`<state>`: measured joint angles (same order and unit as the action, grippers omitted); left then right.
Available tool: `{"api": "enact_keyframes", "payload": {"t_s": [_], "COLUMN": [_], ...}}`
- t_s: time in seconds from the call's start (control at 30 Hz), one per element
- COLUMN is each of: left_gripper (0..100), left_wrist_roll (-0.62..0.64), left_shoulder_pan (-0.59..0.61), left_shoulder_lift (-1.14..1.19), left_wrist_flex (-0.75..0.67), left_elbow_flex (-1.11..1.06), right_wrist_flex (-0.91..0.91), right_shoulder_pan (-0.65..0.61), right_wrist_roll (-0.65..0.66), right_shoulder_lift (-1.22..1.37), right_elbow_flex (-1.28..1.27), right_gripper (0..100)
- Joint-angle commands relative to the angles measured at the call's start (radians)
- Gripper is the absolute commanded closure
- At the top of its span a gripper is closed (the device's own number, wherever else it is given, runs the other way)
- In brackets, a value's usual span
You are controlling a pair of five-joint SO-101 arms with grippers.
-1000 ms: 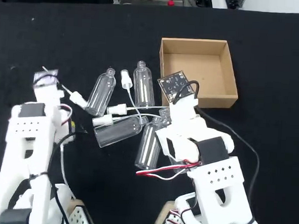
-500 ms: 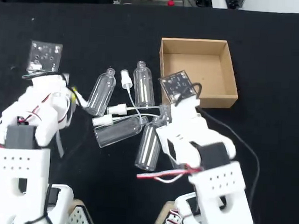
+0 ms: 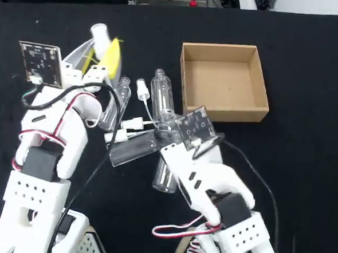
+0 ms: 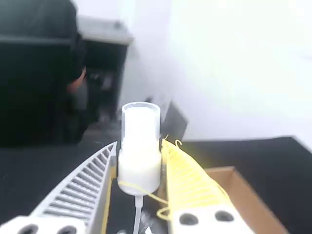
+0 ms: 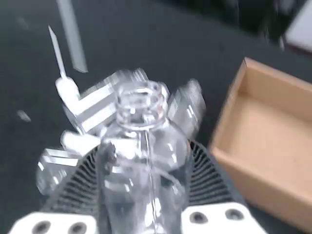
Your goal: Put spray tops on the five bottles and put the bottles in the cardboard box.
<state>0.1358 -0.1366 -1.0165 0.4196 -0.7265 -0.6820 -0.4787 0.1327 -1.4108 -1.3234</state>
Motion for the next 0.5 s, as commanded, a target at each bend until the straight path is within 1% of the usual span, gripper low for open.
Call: {"api": "enact_keyframes", "payload": {"t_s": [0.0,0.13,0.2,0.37,0.47], "left_gripper": [96,96,96,96,96], "left_wrist_roll": [0.012,0.012,0.008,0.005,0.003], "left_shoulder_pan": [-0.058,-0.093,-0.136,-0.260,-0.274], "left_shoulder_lift": [-0.025,-0.025,-0.025,-0.012,-0.011], "left_wrist_flex": [-0.083,-0.081,-0.075,0.055,0.057], "left_elbow_flex": [0.067,0.134,0.163,0.268,0.280], "right_wrist_flex": [0.074,0.071,0.071,0.071,0.069], "right_shoulder_pan": [-0.021,-0.017,-0.017,-0.017,-0.017], "right_wrist_roll": [-0.015,-0.095,-0.097,-0.095,-0.095], "right_shoulder_lift": [-0.077,-0.134,-0.162,-0.222,-0.254], "right_elbow_flex": [-0.025,-0.064,-0.084,-0.128,-0.143], "right_gripper": [94.2,94.2,94.2,94.2,94.2]}}
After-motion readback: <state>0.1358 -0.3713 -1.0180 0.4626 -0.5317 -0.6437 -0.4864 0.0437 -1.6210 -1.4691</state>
